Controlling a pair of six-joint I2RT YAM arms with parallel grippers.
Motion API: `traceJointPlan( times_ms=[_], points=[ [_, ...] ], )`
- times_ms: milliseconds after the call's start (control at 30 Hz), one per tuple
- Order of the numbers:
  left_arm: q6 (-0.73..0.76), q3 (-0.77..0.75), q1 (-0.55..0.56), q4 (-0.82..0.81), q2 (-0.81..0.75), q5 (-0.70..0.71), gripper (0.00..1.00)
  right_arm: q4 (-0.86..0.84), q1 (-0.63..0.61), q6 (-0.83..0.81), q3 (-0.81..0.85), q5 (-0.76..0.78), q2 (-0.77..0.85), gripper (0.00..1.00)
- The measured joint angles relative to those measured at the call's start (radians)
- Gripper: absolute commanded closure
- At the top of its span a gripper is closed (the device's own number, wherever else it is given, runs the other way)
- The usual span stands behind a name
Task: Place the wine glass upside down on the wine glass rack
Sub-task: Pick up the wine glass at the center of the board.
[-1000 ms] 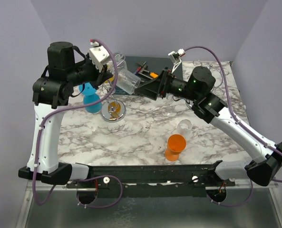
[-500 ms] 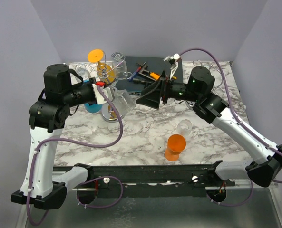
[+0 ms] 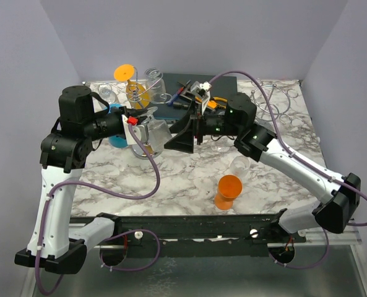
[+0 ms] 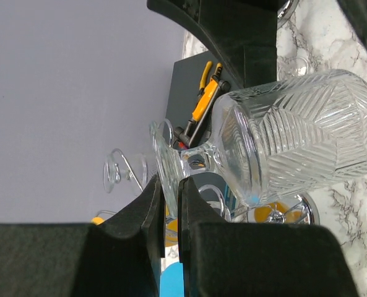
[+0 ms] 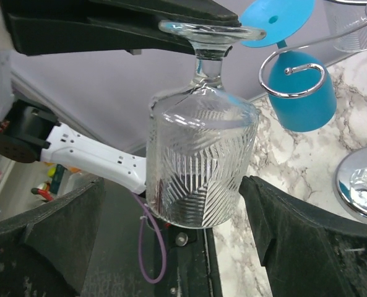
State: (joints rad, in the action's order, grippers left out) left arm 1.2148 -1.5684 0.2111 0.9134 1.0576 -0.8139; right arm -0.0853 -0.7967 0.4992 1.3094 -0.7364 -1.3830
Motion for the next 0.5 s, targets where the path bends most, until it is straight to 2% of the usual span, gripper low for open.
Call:
traceJointPlan(
  times_ms=[233, 367, 500],
  points=[
    [-0.001, 0.000, 0.000, -0.022, 0.002, -0.028, 1.00, -0.053, -0.065, -0.064, -0.029, 0.069, -0.053, 0.01],
    [-0.001, 0.003, 0.000, -0.033, 0.002, -0.037, 1.00, -0.109, -0.083, -0.070, -0.064, 0.080, -0.061, 0.15],
    [-0.001, 0.024, 0.000, -0.047, -0.009, -0.050, 1.00, -0.140, -0.083, -0.065, -0.069, 0.093, -0.067, 0.37]
  ],
)
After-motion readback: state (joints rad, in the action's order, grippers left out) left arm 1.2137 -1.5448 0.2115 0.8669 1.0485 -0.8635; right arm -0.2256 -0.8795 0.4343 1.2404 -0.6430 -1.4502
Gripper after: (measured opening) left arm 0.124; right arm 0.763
